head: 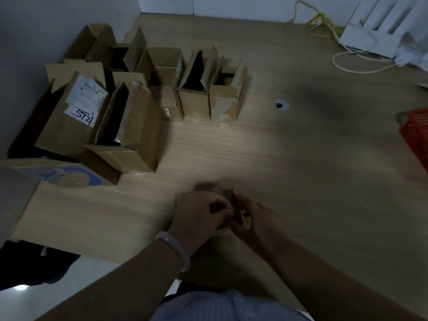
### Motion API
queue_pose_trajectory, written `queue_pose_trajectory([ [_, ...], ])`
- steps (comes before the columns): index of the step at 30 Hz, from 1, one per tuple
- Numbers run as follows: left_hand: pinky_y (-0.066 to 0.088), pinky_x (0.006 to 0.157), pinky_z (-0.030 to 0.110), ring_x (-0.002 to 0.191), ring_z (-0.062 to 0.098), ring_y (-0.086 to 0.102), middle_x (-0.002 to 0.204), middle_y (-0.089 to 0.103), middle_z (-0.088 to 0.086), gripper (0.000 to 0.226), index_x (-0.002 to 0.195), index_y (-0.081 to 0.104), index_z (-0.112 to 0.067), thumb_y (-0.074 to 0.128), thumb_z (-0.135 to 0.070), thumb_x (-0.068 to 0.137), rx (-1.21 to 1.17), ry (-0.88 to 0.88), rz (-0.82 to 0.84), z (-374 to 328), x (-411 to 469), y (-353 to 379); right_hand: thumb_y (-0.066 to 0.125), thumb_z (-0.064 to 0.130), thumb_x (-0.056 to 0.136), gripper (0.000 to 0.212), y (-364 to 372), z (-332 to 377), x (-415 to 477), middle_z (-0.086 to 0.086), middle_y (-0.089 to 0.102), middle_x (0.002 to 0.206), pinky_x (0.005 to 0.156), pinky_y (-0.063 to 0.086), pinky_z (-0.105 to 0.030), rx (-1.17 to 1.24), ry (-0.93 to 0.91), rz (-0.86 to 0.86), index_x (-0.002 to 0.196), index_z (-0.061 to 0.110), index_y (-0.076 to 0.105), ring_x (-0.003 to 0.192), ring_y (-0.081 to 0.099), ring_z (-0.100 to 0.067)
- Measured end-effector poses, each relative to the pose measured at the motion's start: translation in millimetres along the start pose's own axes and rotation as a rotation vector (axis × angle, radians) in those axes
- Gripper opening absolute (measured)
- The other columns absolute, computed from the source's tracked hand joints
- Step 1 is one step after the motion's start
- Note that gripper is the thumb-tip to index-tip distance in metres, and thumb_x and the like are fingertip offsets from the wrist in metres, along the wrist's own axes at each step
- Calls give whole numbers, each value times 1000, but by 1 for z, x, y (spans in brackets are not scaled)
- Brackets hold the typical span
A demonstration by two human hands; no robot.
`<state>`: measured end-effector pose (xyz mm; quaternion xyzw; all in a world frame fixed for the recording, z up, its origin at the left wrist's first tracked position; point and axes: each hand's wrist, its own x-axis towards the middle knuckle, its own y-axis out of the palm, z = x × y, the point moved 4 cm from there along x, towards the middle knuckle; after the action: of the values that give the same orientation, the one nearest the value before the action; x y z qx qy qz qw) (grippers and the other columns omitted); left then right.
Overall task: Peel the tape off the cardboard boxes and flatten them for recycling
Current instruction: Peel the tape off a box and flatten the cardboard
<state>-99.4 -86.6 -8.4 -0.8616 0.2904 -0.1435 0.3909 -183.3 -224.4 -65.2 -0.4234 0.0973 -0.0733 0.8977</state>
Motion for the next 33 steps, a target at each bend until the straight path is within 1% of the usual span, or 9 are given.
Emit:
queue_pose_trajectory([
  [1,30,82,1,83,-2,56,85,72,-11,17,85,73,-28,77,-38,72,15,-11,-7,0,0,3,57,61,78,75,0,1,0,3,59,130,87,48,-29,0,-6,0,144,33,35,110,61,-17],
  [5,45,91,35,93,10,60,96,66,-11,30,96,64,-30,72,-47,73,67,-164,60,3,2,15,60,56,76,75,-1,0,1,4,58,131,84,45,-26,-14,-9,25,143,33,35,109,60,-16],
  [9,34,86,29,100,14,56,105,62,-7,24,98,65,-28,62,-45,81,273,-154,42,-2,3,17,61,59,77,76,-1,-3,2,5,56,133,87,45,-27,-5,-9,33,143,34,34,112,58,-16],
  [12,38,90,29,104,17,54,113,61,-2,23,105,63,-23,55,-37,88,307,-128,52,-1,0,19,57,70,75,81,-1,-1,2,5,52,137,89,45,-28,-20,-35,21,143,32,35,116,57,-17],
  [15,38,91,30,105,21,54,115,60,3,23,110,60,-18,50,-30,93,282,-124,65,-1,-1,15,55,73,74,90,-3,0,5,3,29,156,104,36,-28,-12,-128,10,147,25,33,136,36,-12],
  [18,39,82,29,99,22,57,108,63,5,17,106,58,-18,50,-28,94,242,-189,62,-1,-1,7,60,60,80,82,-4,2,7,16,5,157,112,29,-26,-10,-259,59,149,30,27,141,21,-5],
  [25,46,78,31,90,24,59,97,63,7,12,98,63,-13,62,-18,88,168,-191,-142,3,-13,-23,45,71,81,80,-8,5,7,3,31,154,107,33,-30,-168,-260,18,147,28,32,136,37,-16],
  [29,54,77,37,87,31,64,98,67,13,20,99,70,-8,72,-11,79,348,10,-30,-1,-21,-24,52,67,82,78,-5,8,6,-1,36,152,104,38,-35,-220,-260,1,146,24,36,133,43,-22],
  [33,57,70,30,78,28,69,88,71,10,30,88,75,-11,86,-14,59,520,176,48,-9,-22,-17,49,66,83,78,-5,12,6,-3,38,151,103,38,-34,-267,-261,8,145,21,38,132,43,-23],
])
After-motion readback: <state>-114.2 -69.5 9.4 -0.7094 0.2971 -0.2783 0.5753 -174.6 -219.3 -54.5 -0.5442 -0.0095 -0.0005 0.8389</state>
